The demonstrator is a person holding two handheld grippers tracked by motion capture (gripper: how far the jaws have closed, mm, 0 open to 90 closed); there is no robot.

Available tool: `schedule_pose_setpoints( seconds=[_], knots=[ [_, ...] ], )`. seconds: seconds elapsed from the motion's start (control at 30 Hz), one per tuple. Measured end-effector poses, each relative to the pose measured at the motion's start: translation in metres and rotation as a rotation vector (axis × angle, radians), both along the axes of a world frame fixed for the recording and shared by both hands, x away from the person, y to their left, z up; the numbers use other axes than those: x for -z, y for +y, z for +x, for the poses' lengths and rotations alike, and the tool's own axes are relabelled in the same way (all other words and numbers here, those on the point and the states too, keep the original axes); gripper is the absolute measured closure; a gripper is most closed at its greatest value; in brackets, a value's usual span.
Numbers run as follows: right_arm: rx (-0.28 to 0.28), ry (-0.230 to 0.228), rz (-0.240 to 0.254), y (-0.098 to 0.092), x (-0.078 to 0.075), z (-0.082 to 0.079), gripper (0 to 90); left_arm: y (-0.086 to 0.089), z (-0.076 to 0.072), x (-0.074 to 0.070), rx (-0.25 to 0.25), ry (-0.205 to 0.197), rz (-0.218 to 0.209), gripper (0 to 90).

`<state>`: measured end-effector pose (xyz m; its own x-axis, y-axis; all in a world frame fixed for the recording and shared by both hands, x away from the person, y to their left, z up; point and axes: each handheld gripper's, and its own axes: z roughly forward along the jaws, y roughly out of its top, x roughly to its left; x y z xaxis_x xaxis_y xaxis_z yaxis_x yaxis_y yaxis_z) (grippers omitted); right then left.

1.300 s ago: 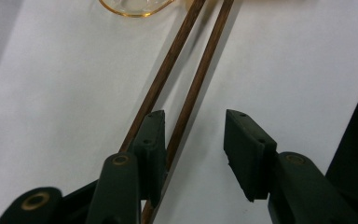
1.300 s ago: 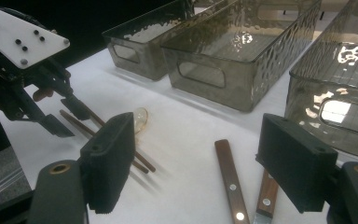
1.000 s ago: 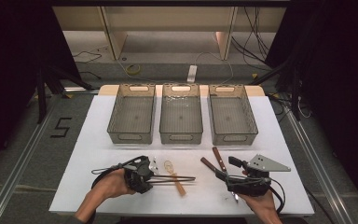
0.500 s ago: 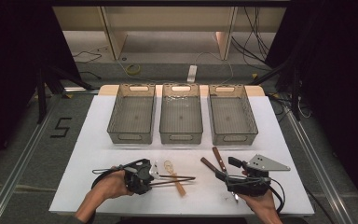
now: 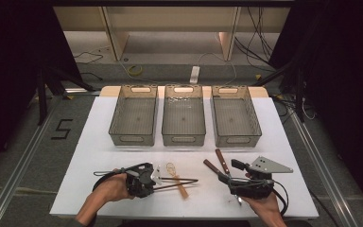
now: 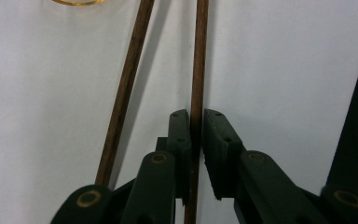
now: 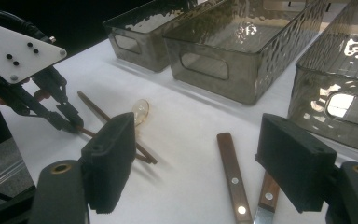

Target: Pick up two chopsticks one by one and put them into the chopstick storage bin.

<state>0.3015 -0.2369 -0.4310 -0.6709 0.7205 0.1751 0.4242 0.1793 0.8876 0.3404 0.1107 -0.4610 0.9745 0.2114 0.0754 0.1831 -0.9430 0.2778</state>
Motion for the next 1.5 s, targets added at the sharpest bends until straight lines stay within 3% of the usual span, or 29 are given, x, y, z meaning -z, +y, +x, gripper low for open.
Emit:
schedule_pose_setpoints(
  seconds=[0.47,0.77,0.97,1.33,1.5],
  knots=[
    [-0.006,0.000,-0.005,0.000,0.000,0.000,28.6,0.000,-0.002,-0.001,0.040,0.007,0.002,83.5],
    [-0.005,-0.005,-0.002,0.000,0.000,-0.001,28.6,0.001,-0.004,-0.013,0.021,0.012,-0.042,83.9],
    [-0.007,-0.013,0.001,0.000,0.000,-0.001,28.6,0.003,-0.001,-0.021,-0.044,-0.002,-0.103,83.9],
    [-0.004,-0.025,0.011,-0.001,-0.001,-0.001,28.5,0.013,0.008,-0.033,-0.213,-0.042,-0.248,83.9],
    [-0.003,-0.030,0.013,-0.001,-0.001,-0.002,28.5,0.019,0.013,-0.039,-0.290,-0.088,-0.300,83.9]
  ],
)
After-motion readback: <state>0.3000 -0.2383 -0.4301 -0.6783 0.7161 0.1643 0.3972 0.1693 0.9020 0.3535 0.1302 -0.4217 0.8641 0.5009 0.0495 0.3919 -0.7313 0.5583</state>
